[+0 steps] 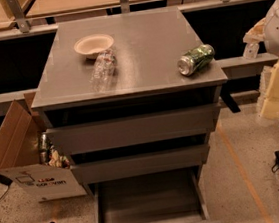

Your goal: Close bottom drawer

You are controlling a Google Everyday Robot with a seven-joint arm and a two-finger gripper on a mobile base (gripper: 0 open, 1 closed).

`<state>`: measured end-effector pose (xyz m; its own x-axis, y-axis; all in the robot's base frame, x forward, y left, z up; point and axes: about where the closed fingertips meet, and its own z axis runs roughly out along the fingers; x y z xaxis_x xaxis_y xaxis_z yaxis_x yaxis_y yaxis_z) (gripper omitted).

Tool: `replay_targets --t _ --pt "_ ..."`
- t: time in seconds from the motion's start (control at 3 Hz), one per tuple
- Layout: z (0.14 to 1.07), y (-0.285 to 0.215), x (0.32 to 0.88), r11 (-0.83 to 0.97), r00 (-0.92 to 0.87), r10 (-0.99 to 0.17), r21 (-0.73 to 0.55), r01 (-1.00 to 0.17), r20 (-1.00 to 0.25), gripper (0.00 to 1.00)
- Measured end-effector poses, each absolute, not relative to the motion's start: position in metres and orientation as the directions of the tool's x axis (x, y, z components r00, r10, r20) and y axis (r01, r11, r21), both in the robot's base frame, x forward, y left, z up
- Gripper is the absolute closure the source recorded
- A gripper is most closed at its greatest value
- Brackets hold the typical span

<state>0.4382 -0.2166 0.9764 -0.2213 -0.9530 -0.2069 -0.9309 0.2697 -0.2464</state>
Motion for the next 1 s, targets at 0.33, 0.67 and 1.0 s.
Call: replay_targets --t 0.33,0.67,1.0 --pt "0.976 -0.216 0.44 0.269 -0.218 -0.953 -0.253 -0.93 -0.211 0.0" --pt "0.933 -0.211 0.447 0.248 -0.175 -0.944 -0.251 -0.936 -0.28 0.0" --pt "0.855 -0.205 0.442 0.198 -0.111 -0.929 -0.221 -0.955 -0.352 0.0"
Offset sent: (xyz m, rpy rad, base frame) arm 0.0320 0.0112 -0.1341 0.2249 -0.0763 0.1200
